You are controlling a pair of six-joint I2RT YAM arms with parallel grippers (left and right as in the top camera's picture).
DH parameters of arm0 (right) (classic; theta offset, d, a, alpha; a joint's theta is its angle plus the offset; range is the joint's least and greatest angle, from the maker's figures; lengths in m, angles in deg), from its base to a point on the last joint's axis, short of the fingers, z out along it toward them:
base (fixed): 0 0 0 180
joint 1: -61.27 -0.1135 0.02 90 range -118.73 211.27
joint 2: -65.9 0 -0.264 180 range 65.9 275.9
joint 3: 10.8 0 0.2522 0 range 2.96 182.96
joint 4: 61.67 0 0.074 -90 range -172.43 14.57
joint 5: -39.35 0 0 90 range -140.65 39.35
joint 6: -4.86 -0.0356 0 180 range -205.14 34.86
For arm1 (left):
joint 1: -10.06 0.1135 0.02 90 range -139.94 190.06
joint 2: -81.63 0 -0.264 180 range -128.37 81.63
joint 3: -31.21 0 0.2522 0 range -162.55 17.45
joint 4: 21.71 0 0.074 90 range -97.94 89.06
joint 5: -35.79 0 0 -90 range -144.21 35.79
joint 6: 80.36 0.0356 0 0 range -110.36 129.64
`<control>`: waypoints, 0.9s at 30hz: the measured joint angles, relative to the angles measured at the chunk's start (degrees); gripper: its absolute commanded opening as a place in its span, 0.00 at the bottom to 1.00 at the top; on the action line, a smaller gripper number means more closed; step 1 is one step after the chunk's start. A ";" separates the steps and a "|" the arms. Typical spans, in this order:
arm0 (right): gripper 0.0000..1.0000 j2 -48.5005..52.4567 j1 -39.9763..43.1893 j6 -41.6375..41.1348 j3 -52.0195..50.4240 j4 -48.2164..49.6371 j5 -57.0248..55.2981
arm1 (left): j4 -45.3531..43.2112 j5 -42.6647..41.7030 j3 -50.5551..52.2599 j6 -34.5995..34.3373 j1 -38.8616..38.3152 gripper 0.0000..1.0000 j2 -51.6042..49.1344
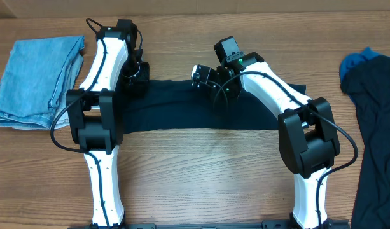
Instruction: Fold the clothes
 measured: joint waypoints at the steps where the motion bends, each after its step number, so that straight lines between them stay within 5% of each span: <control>1: 0.29 0.00 0.00 0.02 -0.02 -0.09 0.00 | 0.02 0.00 0.00 -0.02 0.00 0.22 0.00; 8: 0.28 0.09 0.00 0.04 -1.20 -0.63 0.00 | 0.07 0.00 0.00 -0.02 0.00 0.22 0.00; 12: 0.15 0.11 0.00 -0.11 -1.46 -0.57 0.04 | 0.07 0.00 0.00 0.00 0.00 0.23 0.00; 15: 0.35 0.13 0.00 -0.09 -1.46 -0.42 0.02 | 0.09 0.00 0.00 -0.02 0.02 0.23 0.00; 20: 0.51 0.13 0.00 -1.22 -1.49 -0.39 -0.02 | 0.09 0.00 0.00 -0.02 0.02 0.23 0.00; 27: 0.31 0.13 0.00 -1.79 -1.51 -0.37 0.00 | 0.09 0.00 0.00 -0.02 0.02 0.23 0.00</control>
